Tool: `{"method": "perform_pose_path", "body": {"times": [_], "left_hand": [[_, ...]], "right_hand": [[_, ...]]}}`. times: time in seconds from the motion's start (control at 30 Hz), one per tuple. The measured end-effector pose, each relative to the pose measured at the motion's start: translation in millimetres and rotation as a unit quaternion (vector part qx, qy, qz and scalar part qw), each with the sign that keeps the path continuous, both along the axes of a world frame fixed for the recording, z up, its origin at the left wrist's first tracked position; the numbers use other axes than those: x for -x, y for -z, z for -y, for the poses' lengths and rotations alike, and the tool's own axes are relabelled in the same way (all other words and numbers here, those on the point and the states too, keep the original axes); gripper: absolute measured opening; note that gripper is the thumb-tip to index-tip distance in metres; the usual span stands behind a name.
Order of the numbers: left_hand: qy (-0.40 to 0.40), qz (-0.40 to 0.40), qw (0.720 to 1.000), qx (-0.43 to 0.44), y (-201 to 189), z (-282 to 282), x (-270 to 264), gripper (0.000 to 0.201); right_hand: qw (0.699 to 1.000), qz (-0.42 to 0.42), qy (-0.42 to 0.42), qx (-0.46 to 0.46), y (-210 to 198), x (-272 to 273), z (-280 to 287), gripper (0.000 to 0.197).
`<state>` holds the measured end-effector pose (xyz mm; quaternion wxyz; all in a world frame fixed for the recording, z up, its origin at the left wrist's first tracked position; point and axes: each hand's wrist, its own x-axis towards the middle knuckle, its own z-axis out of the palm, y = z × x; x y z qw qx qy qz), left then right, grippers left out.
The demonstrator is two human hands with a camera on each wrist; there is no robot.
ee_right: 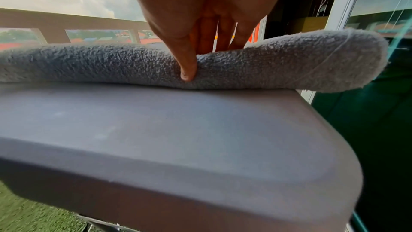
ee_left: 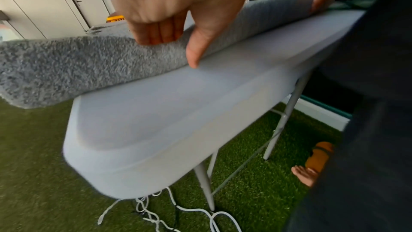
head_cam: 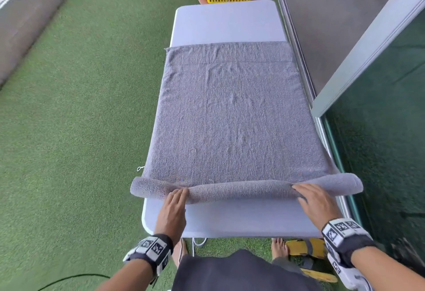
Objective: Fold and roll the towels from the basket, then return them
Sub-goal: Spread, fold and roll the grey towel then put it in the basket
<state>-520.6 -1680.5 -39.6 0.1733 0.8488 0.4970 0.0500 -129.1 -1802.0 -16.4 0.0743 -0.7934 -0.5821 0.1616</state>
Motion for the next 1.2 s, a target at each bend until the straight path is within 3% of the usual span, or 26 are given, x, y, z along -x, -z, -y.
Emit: {"method": "perform_pose_path", "body": {"times": [0.23,0.4,0.6,0.67,0.83,0.93,1.0,1.1,1.2], "left_hand": [[0.010,0.001,1.000,-0.014,-12,-19,-10,0.046],[0.038,-0.040,0.998,0.019,-21,10,9,0.049],[-0.025,-0.039,0.994,0.099,-20,-25,-3,0.015],[-0.034,-0.036,0.996,0.076,-28,-36,-10,0.006],[-0.008,-0.073,0.996,0.054,-38,-29,-26,0.026],[-0.014,-0.076,0.997,0.009,-30,-4,-25,0.035],[-0.006,-0.077,0.997,-0.003,-22,13,-18,0.042],[0.014,-0.091,0.996,-0.017,-16,23,-14,0.069],[0.029,-0.092,0.995,-0.021,-20,12,-19,0.071]], "right_hand": [[1.000,0.008,0.009,0.023,6,8,5,0.039],[0.999,0.034,-0.029,0.017,3,17,42,0.038],[0.996,0.001,0.025,0.089,7,9,8,0.030],[0.995,0.002,0.056,0.076,1,11,-9,0.022],[0.998,0.060,0.014,0.015,1,21,-10,0.047],[0.997,0.077,-0.005,-0.012,5,25,8,0.037],[0.997,0.075,-0.012,-0.015,5,27,23,0.043],[0.998,0.064,-0.025,0.002,8,26,31,0.060],[0.997,0.073,-0.017,-0.027,6,22,20,0.054]]}}
